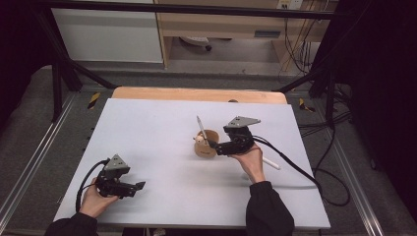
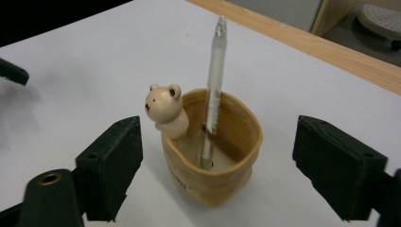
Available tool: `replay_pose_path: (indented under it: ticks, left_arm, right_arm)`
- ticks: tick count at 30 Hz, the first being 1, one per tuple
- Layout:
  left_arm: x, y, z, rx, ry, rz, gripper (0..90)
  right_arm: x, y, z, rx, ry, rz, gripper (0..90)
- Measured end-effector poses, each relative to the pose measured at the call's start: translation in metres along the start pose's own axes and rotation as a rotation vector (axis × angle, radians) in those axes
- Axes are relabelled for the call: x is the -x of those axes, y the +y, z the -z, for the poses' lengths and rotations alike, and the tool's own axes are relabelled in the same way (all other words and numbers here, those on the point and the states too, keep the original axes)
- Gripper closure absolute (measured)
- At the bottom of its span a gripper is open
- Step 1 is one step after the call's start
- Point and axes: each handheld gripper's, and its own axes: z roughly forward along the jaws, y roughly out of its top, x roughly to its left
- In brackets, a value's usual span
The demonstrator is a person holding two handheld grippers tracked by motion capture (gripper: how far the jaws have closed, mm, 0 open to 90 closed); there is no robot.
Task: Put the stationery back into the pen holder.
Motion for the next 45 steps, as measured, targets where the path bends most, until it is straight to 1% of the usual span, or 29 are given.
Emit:
replay_pose_path:
  ticks: [4,7,9,14,18,20,27,30,33,35,36,38,41,45]
  left_arm:
    - [0.000,0.000,0.000,0.000,0.001,0.000,15.7]
    - [0.000,0.000,0.000,0.000,0.001,0.001,15.7]
    - [0.000,0.000,0.000,0.000,0.002,0.000,15.7]
    - [0.000,0.000,0.000,0.000,0.003,0.001,15.7]
    - [0.000,0.000,0.000,-0.003,0.002,-0.001,15.7]
    - [0.000,0.000,0.000,-0.003,0.002,-0.001,15.7]
    - [0.000,0.000,0.000,-0.005,0.003,0.000,15.7]
    - [0.000,0.000,-0.001,-0.004,0.004,0.001,15.7]
    - [-0.001,0.000,-0.001,-0.006,0.003,0.000,15.7]
    - [-0.001,0.000,-0.001,-0.006,0.005,0.000,15.7]
    - [-0.001,0.000,-0.001,-0.007,0.004,0.000,15.7]
    - [-0.001,0.000,-0.001,-0.007,0.005,0.000,15.7]
    - [-0.001,0.000,-0.002,-0.007,0.004,0.002,15.7]
    - [-0.001,0.000,-0.002,-0.008,0.003,0.003,15.7]
  right_arm:
    - [0.003,-0.004,0.013,-0.022,0.005,0.001,10.6]
    - [0.007,-0.009,0.020,-0.057,0.010,0.007,6.9]
    - [0.010,-0.013,0.024,-0.083,0.007,0.015,5.7]
    - [0.017,-0.023,0.032,-0.132,0.000,0.015,3.9]
    - [0.023,-0.031,0.036,-0.192,-0.004,0.017,3.6]
    - [0.025,-0.036,0.038,-0.212,-0.011,0.021,3.4]
    - [0.035,-0.050,0.040,-0.258,-0.021,0.026,3.2]
    - [0.041,-0.055,0.040,-0.272,-0.032,0.018,3.5]
    - [0.047,-0.059,0.041,-0.280,-0.039,0.013,4.0]
    - [0.052,-0.061,0.040,-0.288,-0.055,0.007,4.4]
    - [0.054,-0.062,0.040,-0.288,-0.059,-0.001,5.0]
    - [0.060,-0.063,0.040,-0.287,-0.064,-0.002,6.5]
    - [0.068,-0.065,0.039,-0.292,-0.070,-0.014,11.1]
    - [0.079,-0.069,0.036,-0.293,-0.068,-0.014,20.8]
